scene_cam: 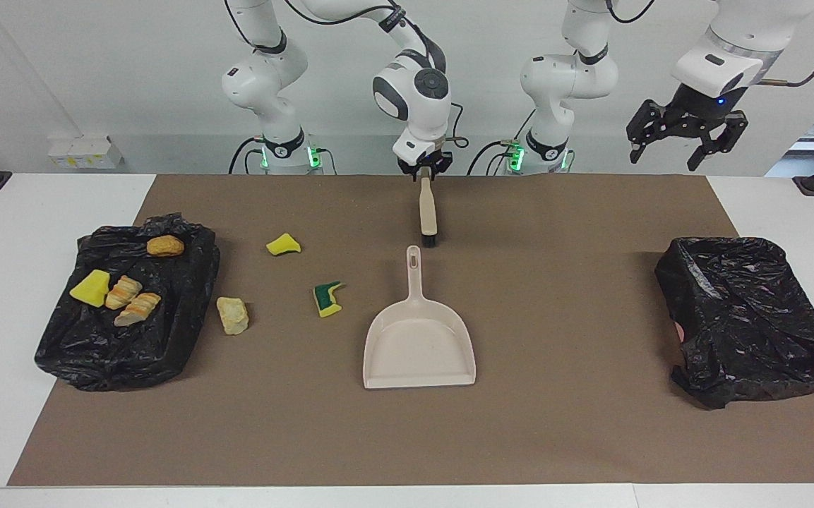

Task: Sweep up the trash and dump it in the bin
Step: 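Reach the right gripper down to the beige brush handle, then grasp the brush with the right gripper while the left gripper grasps the dustpan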

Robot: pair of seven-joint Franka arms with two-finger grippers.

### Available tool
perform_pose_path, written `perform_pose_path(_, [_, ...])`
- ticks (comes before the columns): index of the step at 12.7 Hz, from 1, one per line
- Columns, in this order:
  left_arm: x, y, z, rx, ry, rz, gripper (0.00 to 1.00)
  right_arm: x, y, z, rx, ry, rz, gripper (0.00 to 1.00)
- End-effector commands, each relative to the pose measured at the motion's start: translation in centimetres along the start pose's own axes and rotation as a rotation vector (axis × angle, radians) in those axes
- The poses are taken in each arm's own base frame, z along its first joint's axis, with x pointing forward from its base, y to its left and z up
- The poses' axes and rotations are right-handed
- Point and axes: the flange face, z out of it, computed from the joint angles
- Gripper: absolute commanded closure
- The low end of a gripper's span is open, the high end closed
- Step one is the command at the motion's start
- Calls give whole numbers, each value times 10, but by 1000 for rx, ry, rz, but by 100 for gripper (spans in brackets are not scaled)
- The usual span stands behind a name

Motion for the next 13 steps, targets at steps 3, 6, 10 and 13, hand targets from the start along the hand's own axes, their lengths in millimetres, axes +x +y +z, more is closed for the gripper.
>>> perform_pose_path(3, [-5,-4,-4,4,-7,-10,0,12,-2,-17,38,-34,5,100])
perform_pose_path(6, [-3,-2,-5,7,5,-2,0,14,23,-56,20,-51,22,100])
perform_pose_path(10, [5,2,1,5,8,9,0,26,78,-105,-14,-98,84,100])
perform_pose_path(13, [16,13,5,5,42,26,0,38,131,-125,-115,-126,136,100])
